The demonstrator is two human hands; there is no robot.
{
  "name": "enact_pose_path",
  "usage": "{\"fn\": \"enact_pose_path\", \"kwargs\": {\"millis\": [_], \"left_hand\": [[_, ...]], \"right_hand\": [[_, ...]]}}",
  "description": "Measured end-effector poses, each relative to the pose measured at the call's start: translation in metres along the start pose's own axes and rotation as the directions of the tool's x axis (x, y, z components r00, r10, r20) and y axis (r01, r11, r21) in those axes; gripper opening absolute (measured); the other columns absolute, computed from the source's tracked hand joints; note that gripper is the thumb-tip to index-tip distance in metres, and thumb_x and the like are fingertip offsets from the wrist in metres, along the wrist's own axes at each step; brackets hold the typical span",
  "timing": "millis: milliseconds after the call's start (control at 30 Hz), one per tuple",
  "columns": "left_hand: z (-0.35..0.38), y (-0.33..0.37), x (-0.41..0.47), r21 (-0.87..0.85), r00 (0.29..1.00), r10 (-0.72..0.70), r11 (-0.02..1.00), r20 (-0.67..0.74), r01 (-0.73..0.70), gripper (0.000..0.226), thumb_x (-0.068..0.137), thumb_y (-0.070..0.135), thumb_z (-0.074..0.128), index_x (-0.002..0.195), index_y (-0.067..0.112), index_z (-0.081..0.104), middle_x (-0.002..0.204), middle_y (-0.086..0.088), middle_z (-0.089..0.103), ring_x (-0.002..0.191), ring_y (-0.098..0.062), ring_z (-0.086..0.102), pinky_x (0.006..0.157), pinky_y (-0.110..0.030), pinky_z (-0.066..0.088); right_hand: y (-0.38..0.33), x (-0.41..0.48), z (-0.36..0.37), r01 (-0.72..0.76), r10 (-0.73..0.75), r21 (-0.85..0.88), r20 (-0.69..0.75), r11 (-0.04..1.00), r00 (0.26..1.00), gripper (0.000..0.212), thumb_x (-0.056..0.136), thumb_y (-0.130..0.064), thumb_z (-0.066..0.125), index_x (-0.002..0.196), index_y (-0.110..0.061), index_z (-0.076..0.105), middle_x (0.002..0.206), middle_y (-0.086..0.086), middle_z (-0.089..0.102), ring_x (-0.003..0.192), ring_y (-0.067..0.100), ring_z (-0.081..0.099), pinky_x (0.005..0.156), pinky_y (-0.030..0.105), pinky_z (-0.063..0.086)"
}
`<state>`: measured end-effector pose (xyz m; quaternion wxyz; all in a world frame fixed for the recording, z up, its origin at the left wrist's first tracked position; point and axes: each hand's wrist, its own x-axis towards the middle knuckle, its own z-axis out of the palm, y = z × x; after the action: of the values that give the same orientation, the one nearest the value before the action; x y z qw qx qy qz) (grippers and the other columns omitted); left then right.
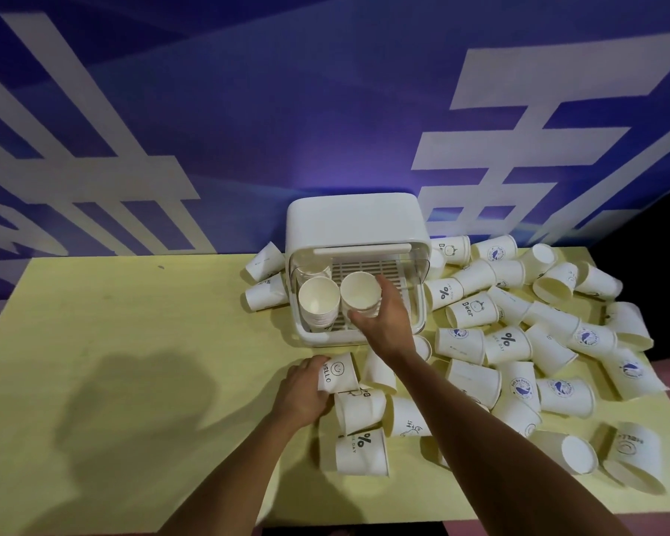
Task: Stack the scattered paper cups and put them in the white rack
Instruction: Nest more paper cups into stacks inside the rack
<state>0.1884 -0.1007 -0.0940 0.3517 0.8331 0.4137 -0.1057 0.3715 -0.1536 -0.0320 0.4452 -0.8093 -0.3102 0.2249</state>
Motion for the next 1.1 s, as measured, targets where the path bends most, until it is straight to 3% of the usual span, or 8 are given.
{"fn": "enact_pose_path", "kwargs": {"millis": [233,400,567,767,933,1033,1100], "left_hand": [[0.0,-0.008,0.001,-0.021,1.0,-0.013,1.0,-0.01,0.013,0.061,0.086,0.019,0.06,0.144,0.027,0.041,0.14,0.0,0.051,0.127,-0.026,0.044,0.107,-0.04,0.039],[-0.001,-0.008,0.003,-0.053,1.0,-0.016,0.998,-0.012,0.015,0.061,0.082,0.02,0.063,0.14,0.028,0.044,0.134,0.002,0.053,0.124,-0.025,0.046,0.104,-0.038,0.041],[-0.001,-0.009,0.004,-0.08,1.0,-0.007,0.997,-0.014,0.006,0.059,0.077,0.022,0.064,0.134,0.026,0.048,0.127,0.001,0.054,0.118,-0.024,0.047,0.099,-0.039,0.043],[-0.002,-0.018,0.001,-0.142,1.0,-0.011,0.99,-0.002,0.01,0.057,0.073,0.026,0.068,0.128,0.026,0.051,0.119,0.006,0.054,0.111,-0.019,0.05,0.096,-0.038,0.045],[-0.005,-0.029,-0.003,-0.226,1.0,-0.026,0.974,0.009,0.028,0.063,0.072,0.028,0.069,0.132,0.023,0.051,0.119,0.008,0.057,0.111,-0.015,0.054,0.095,-0.036,0.048],[-0.008,-0.035,-0.006,-0.259,0.999,-0.034,0.965,-0.002,0.032,0.065,0.069,0.03,0.068,0.133,0.023,0.054,0.121,0.009,0.06,0.11,-0.01,0.057,0.095,-0.032,0.05],[-0.009,-0.039,-0.007,-0.294,0.999,-0.047,0.955,-0.017,0.04,0.062,0.068,0.032,0.068,0.129,0.027,0.056,0.118,0.015,0.06,0.107,-0.001,0.057,0.091,-0.02,0.049]], "right_hand": [[0.004,0.007,0.009,-0.003,0.004,0.049,-0.024,0.999,1.0,0.066,0.076,-0.033,0.085,0.129,-0.027,0.046,0.119,-0.008,0.06,0.108,0.014,0.058,0.091,0.036,0.052],[0.011,0.008,0.011,-0.012,0.012,0.059,0.0,0.998,1.0,0.068,0.074,-0.034,0.085,0.128,-0.03,0.043,0.119,-0.008,0.058,0.108,0.014,0.058,0.089,0.032,0.051],[0.017,0.016,0.012,-0.024,0.023,0.039,0.032,0.999,0.999,0.069,0.074,-0.03,0.085,0.131,-0.022,0.046,0.121,-0.003,0.06,0.11,0.018,0.057,0.091,0.038,0.052],[0.006,0.038,0.012,-0.072,0.072,0.109,0.0,0.991,0.997,0.068,0.07,-0.039,0.084,0.127,-0.029,0.048,0.114,-0.011,0.064,0.104,0.01,0.061,0.085,0.028,0.05],[0.006,0.059,0.018,-0.097,0.097,0.067,-0.002,0.993,0.995,0.06,0.071,-0.032,0.086,0.12,-0.028,0.051,0.103,-0.015,0.067,0.098,0.011,0.066,0.081,0.025,0.054],[0.008,0.068,0.023,-0.105,0.104,0.044,0.03,0.994,0.994,0.061,0.072,-0.033,0.086,0.123,-0.02,0.056,0.106,-0.009,0.071,0.098,0.014,0.068,0.088,0.035,0.057],[0.008,0.072,0.025,-0.109,0.106,0.053,0.044,0.993,0.993,0.062,0.072,-0.033,0.085,0.125,-0.02,0.058,0.11,-0.008,0.072,0.102,0.013,0.068,0.092,0.038,0.056]]}}
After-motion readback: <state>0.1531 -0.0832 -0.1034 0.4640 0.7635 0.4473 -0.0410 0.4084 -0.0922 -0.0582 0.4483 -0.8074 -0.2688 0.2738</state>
